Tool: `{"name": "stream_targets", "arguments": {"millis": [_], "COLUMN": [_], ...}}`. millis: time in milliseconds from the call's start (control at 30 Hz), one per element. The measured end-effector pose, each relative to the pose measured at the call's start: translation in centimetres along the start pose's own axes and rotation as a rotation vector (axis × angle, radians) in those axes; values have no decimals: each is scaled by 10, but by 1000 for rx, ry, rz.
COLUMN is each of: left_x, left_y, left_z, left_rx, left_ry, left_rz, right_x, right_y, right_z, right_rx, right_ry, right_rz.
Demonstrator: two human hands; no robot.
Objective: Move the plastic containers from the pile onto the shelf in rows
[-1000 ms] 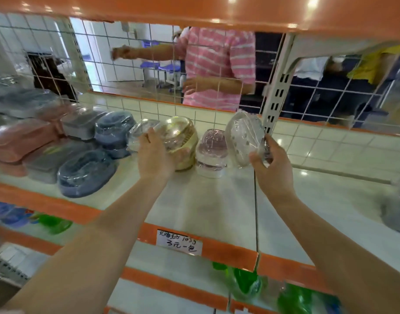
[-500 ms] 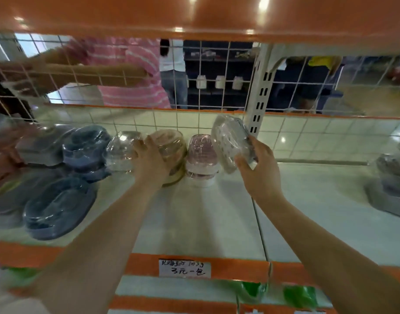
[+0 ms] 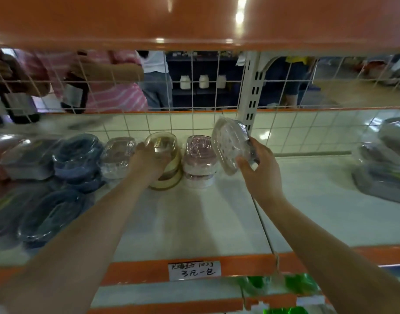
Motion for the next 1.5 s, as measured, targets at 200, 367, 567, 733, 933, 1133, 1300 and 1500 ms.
{"name": "stream_targets", "arguments": {"millis": [200, 367, 567, 733, 933, 1133, 1300, 1500], "left_x": [20, 38, 46, 54, 56, 66, 72, 80], "left_y": [7, 33, 32, 23, 4, -20, -44, -75], "left_z": [23, 45, 48, 45, 53, 60, 58, 56], "left_rx": [415, 687, 613, 662, 853, 1135, 1163, 1180], "left_ry": [133, -196, -555, -546, -531, -597, -610, -557], "left_rz": [-29, 75, 211, 245, 283, 322, 323, 305], "right_x": [4, 22, 39, 47, 47, 51, 56, 73], "right_y": [-22, -33, -43, -50, -42, -36, -47, -55], "right_z": [0, -14, -26, -29, -25, -21, -28, -38], "right_rx": [228, 375, 463, 431, 348, 292, 239, 190], "right_ry": [-48, -127, -169, -211, -300, -344, -341, -378], "right_rz": [261, 649, 845, 901, 631, 399, 317, 184]}}
Point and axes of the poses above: each hand's wrist, its own x-axis away from the middle knuckle, its own z-axis out of the back of the hand, y = z × x, the point moved 3 cm from there along -x, towards the middle knuckle, and after that the axes turned 13 degrees about z, right-handed, at the moved point
